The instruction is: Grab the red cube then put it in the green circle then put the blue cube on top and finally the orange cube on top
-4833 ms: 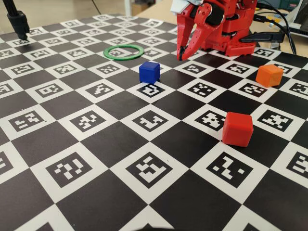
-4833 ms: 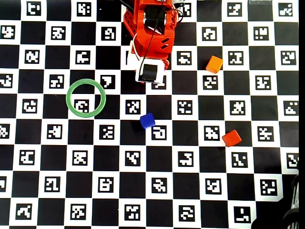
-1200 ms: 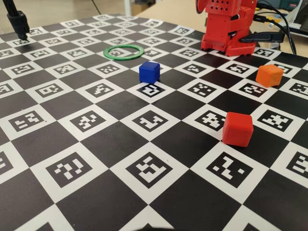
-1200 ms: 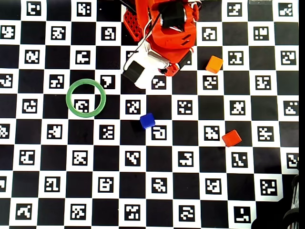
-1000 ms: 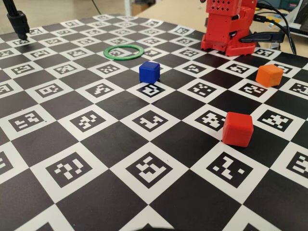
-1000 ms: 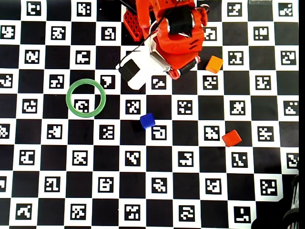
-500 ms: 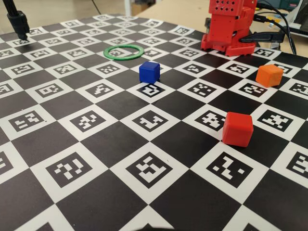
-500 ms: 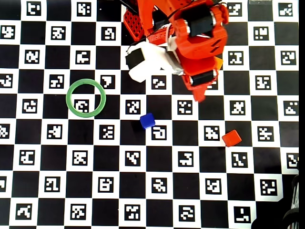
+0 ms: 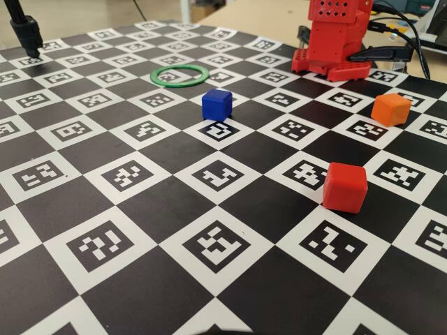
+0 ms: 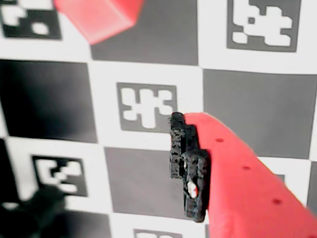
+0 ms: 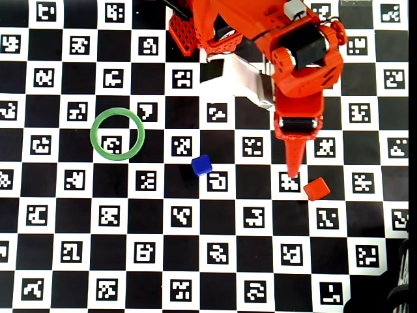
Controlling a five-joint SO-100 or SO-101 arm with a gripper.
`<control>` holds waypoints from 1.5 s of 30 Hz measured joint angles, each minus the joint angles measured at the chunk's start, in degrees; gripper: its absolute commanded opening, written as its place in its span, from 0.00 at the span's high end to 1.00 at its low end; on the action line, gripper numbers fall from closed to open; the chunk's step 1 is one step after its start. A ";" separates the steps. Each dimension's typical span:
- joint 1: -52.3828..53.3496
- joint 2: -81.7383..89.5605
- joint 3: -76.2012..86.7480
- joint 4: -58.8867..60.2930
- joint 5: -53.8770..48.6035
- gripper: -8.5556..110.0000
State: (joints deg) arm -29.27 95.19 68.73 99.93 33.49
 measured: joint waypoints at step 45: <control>-7.65 -34.01 -0.09 -22.59 4.57 0.50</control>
State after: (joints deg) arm -36.91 61.17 68.64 77.34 38.06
